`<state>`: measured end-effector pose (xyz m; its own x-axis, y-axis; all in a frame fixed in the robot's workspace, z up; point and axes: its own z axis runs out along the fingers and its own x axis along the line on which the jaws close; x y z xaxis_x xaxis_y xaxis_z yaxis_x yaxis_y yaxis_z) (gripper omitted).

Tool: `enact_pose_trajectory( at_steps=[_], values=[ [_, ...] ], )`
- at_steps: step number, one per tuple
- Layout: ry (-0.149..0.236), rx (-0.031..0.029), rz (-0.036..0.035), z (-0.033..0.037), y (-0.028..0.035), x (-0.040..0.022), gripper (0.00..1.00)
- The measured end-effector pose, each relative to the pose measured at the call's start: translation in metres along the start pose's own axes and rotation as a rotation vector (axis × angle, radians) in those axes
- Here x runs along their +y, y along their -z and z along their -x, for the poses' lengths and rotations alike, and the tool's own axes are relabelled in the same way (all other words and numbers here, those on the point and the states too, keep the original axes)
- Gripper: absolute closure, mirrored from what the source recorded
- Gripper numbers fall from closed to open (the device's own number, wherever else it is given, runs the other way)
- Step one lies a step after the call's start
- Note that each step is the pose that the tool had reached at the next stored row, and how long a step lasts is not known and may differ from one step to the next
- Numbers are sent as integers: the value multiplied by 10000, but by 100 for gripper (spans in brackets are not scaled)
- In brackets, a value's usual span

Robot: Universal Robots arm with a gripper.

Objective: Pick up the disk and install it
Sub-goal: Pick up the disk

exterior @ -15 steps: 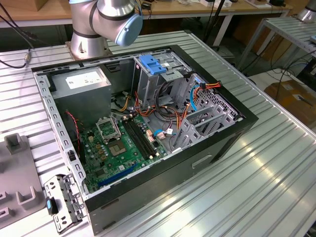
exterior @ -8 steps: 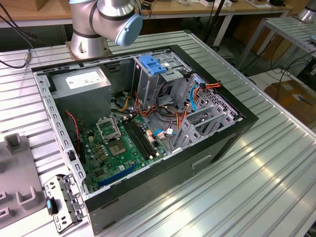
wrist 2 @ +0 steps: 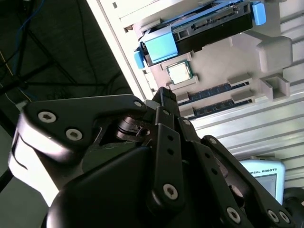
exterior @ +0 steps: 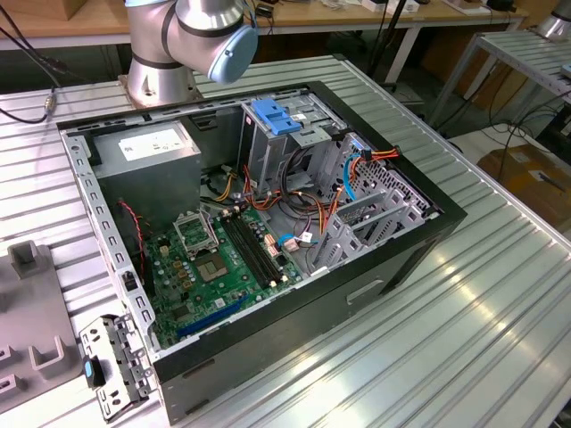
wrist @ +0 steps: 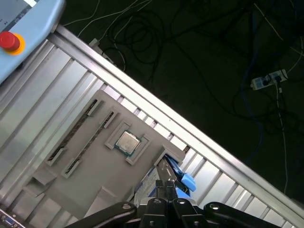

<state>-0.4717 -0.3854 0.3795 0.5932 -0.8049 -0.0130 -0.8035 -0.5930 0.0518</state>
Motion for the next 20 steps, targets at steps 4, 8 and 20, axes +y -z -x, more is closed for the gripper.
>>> enact_pose_trajectory(
  at_steps=[4, 8, 20],
  values=[
    [-688, -35, -7, 0, 1, 0, 89],
    [-755, -39, -10, 0, 6, 1, 89],
    [-1594, -83, -19, -1, 11, 0, 89]
  ],
)
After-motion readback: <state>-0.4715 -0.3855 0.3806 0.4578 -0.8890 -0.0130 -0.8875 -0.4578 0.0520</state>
